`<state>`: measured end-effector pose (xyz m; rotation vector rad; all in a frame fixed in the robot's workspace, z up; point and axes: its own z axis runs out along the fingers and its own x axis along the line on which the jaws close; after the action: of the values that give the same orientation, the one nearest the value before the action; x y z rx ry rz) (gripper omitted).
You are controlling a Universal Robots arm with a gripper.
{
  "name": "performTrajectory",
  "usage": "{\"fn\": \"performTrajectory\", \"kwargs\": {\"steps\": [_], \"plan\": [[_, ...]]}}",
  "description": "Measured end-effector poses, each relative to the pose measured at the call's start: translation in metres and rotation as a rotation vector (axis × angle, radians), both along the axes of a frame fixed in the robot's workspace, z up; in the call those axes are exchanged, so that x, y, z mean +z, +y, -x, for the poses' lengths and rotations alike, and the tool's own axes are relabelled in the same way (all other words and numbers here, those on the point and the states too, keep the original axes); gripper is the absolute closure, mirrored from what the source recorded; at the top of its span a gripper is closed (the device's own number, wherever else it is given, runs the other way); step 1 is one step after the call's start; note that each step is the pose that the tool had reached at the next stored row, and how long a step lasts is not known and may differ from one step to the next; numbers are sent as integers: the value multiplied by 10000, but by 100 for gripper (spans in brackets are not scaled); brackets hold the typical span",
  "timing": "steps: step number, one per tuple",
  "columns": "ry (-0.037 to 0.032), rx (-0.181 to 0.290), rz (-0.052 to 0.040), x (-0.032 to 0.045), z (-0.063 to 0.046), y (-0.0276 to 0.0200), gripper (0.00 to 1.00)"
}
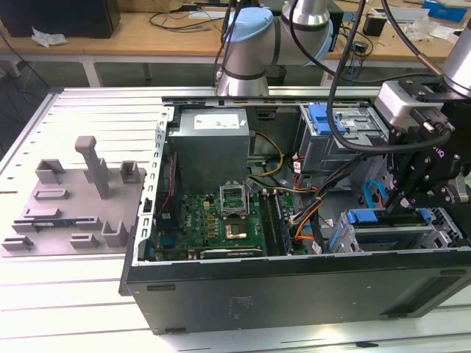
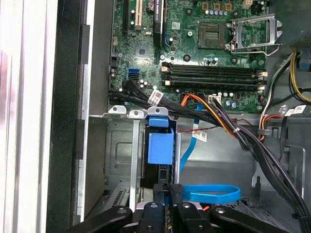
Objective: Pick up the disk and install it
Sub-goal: 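Insert the second disk wire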
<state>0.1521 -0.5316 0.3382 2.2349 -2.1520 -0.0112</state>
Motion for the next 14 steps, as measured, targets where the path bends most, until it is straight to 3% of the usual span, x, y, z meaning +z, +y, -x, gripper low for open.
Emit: {"fn": "performTrajectory", "kwargs": {"steps": [1, 2, 6, 14], "plan": [[-3, 1, -13, 5, -1, 1, 84], [0, -1, 5, 31, 1, 0, 76], [0, -1, 42, 108, 1, 0, 76], [0, -1, 174, 387, 1, 0, 76]]}}
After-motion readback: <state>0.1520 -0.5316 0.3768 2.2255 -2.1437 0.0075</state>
